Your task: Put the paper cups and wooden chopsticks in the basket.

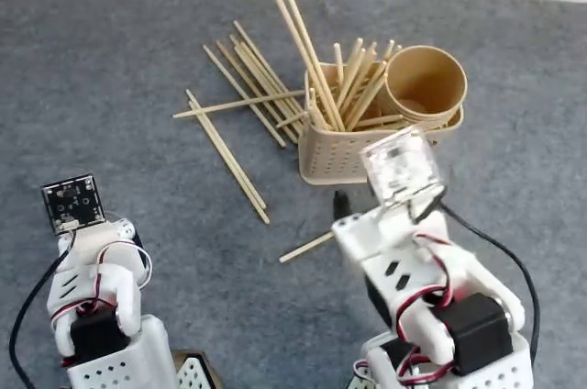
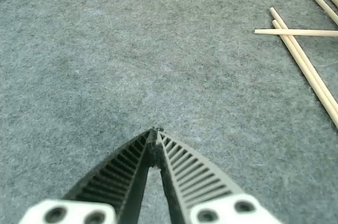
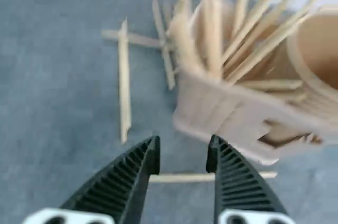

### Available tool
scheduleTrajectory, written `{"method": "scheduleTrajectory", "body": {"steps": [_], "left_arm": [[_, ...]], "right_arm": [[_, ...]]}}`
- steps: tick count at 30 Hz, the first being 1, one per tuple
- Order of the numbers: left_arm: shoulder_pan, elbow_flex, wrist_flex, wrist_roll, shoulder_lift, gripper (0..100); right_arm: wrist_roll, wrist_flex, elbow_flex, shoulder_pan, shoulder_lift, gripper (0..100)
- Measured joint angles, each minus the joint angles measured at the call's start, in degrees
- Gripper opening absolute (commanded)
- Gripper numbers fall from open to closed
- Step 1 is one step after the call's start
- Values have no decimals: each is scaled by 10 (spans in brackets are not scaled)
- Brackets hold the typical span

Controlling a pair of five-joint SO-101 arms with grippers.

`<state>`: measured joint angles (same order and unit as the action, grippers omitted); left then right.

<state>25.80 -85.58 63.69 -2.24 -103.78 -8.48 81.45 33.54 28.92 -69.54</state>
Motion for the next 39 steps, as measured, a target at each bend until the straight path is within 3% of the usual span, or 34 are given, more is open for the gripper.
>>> {"method": "scheduleTrajectory", "body": {"steps": [8, 14, 19, 24, 31, 39], "left_arm": [[0, 0, 0, 0, 0, 5], [0, 0, 0, 0, 0, 5], [0, 0, 0, 0, 0, 5], [0, 0, 0, 0, 0, 5], [0, 0, 0, 0, 0, 5], [0, 0, 0, 1, 0, 5]], "right_arm": [[3, 86, -1, 82, 163, 153], [82, 39, -1, 111, 325, 155], [208, -17, -1, 149, 431, 155], [267, -71, -1, 150, 537, 155], [278, -83, -1, 150, 638, 156], [367, -84, -76, 119, 712, 156]]}}
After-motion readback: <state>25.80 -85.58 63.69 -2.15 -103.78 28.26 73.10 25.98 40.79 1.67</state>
